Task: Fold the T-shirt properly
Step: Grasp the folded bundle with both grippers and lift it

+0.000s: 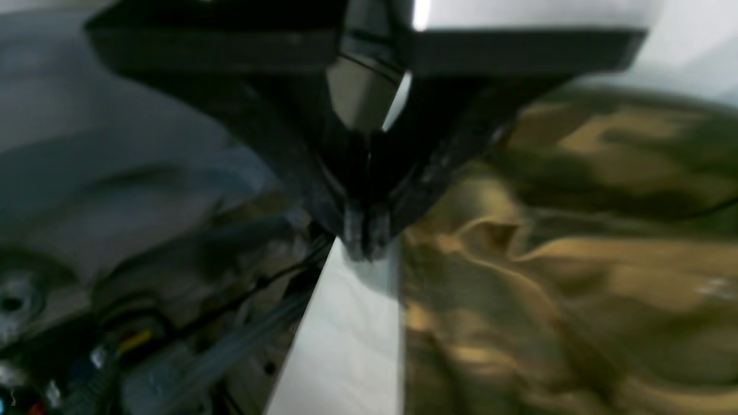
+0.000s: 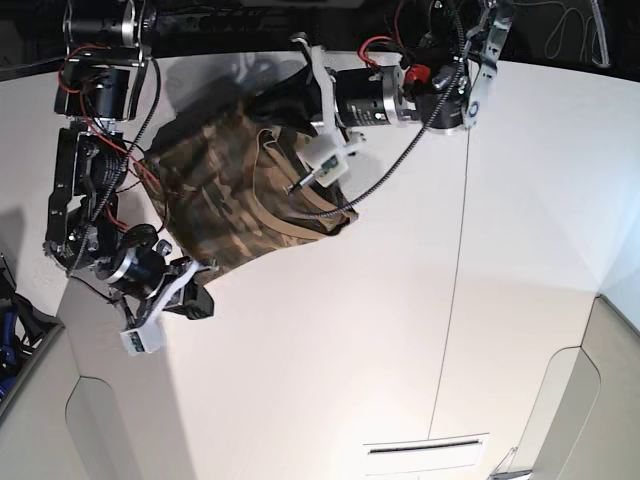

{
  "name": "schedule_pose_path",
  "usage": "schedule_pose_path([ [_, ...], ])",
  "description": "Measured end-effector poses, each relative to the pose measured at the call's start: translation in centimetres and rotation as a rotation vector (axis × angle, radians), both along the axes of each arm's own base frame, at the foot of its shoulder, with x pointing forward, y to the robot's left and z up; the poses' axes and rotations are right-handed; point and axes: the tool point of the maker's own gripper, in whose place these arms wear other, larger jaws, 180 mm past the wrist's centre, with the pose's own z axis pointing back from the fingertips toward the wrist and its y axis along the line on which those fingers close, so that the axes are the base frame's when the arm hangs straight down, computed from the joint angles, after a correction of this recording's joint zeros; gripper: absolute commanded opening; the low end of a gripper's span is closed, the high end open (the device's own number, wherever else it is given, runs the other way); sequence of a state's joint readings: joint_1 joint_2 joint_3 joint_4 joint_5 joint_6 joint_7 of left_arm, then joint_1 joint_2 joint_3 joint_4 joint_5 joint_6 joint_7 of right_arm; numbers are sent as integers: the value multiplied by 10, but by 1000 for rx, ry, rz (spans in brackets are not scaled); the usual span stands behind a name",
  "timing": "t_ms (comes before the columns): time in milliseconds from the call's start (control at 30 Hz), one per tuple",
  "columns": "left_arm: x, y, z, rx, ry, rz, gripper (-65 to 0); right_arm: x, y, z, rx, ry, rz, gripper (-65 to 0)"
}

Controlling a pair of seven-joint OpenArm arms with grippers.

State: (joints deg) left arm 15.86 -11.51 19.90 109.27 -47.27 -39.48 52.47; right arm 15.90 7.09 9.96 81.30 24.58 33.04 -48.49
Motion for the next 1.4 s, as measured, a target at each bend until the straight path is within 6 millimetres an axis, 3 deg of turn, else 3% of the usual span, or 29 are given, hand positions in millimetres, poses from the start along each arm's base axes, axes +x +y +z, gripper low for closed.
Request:
schedule_pose_path([
  [200,-1,-24,-19,54,-55,-9,-650,-7,-26,-36,7,97,-37,-650],
  [333,14,-29,-31,58,-26,19,-650,-11,-22,-45,38,128,-36,-650],
  [467,21,-20,-48,97,3,33,-650,-13,-13,-48,37,138,-10,-650],
  [633,42,12,-62,150,22,132,-650,-15,-10,-50,22,142,7,-650],
  [933,90,92,-63,193,10,397,-650,-27,-10,-62,17,175,8,-650],
  [1233,140,138,-62,236,-14,499,-650,-35,-1,-61,77,224,34,-650],
  [1400,143,162,-60,265,-15,496,-650,-36,-1,-61,77,230,37,-650],
])
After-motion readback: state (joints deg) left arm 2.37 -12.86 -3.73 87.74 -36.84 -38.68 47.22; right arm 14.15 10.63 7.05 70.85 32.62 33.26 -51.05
